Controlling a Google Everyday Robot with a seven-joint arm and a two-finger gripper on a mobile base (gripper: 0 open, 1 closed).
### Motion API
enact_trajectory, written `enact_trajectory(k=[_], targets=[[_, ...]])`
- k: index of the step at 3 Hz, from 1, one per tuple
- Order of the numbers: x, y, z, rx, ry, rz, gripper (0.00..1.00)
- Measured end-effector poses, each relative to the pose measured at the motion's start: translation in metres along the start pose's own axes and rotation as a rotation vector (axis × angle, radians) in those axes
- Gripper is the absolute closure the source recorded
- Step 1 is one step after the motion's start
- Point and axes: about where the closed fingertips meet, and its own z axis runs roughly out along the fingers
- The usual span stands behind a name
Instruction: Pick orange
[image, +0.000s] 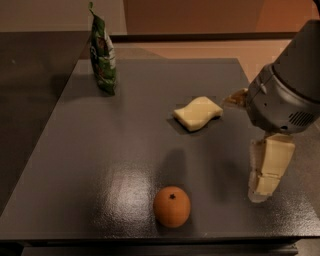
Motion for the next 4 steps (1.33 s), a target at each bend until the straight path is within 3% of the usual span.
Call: enact_trajectory(k=[2, 4], targets=[[-0.058, 0.058, 0.055, -0.128, -0.137, -0.141, 0.00], [-0.091, 0.082, 0.086, -0.158, -0.202, -0.214, 0.00]])
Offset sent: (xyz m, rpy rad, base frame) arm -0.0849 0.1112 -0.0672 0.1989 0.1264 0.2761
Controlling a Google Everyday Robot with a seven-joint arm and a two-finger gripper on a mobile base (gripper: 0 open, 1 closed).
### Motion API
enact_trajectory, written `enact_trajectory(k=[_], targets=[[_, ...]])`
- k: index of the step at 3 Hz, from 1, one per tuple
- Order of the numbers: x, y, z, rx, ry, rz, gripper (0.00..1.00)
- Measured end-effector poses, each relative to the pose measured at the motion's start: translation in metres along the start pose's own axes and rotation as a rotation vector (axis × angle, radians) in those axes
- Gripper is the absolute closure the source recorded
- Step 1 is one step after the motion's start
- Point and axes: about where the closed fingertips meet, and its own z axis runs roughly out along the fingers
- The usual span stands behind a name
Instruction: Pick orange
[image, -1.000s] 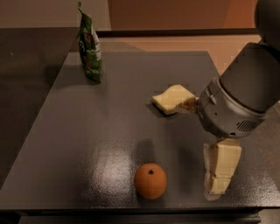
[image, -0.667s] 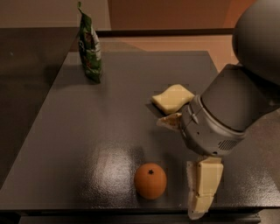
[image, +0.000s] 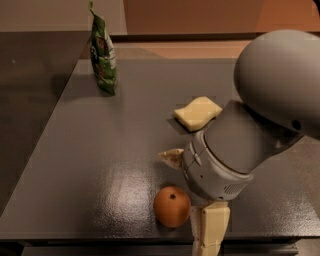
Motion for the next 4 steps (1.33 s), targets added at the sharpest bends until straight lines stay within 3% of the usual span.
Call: enact_trajectory(k=[1, 4], targets=[[-0.009, 0.000, 0.007, 0.005, -0.013, -0.021, 0.18], [-0.012, -0.005, 0.000, 0.032, -0.030, -0.039, 0.87]])
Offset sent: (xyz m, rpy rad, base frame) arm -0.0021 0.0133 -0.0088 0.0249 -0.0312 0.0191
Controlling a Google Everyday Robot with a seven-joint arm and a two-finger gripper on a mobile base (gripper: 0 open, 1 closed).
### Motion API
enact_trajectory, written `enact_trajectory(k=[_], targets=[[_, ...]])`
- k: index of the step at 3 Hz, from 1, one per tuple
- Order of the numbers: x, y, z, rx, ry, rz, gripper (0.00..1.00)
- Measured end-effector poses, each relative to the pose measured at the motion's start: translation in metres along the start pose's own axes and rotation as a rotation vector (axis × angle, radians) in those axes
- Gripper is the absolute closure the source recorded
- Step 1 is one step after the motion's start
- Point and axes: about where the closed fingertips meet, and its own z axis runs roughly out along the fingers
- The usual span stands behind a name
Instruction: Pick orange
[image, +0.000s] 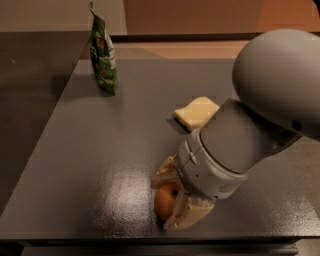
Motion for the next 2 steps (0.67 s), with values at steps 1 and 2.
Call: enact_trajectory(k=[1, 2], targets=[[-0.024, -0.005, -0.018, 0.012, -0.029, -0.033, 1.00], [-0.058, -0.016, -0.041, 0.032, -0.045, -0.074, 1.00]])
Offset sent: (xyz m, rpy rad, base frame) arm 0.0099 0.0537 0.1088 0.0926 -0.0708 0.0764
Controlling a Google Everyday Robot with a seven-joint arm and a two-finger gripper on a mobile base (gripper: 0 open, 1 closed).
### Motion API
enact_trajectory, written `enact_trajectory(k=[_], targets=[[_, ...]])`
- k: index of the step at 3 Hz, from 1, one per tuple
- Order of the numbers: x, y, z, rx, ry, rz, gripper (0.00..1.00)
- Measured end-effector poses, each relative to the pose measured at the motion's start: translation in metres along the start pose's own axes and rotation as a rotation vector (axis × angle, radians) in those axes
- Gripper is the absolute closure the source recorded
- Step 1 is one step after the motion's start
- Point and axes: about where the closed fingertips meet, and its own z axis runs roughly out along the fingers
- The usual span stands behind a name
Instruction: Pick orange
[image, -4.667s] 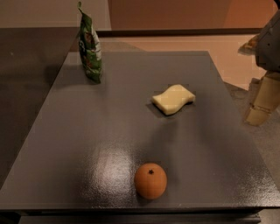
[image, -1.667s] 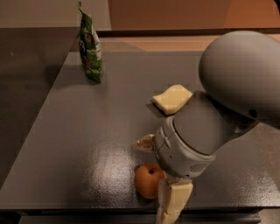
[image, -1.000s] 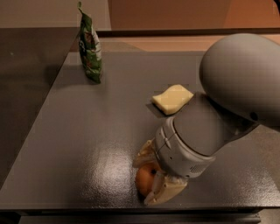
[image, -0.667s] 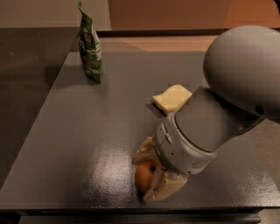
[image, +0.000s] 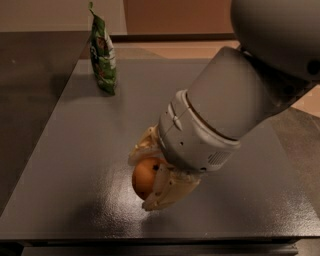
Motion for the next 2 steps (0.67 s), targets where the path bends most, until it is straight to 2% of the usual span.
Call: enact_trajectory(k=[1, 2], targets=[[-0.0575, -0.0270, -0.0458, 0.097, 0.007, -0.061, 1.00], [-0.0608, -0.0258, -0.0474, 0.103, 0.010, -0.067, 1.00]])
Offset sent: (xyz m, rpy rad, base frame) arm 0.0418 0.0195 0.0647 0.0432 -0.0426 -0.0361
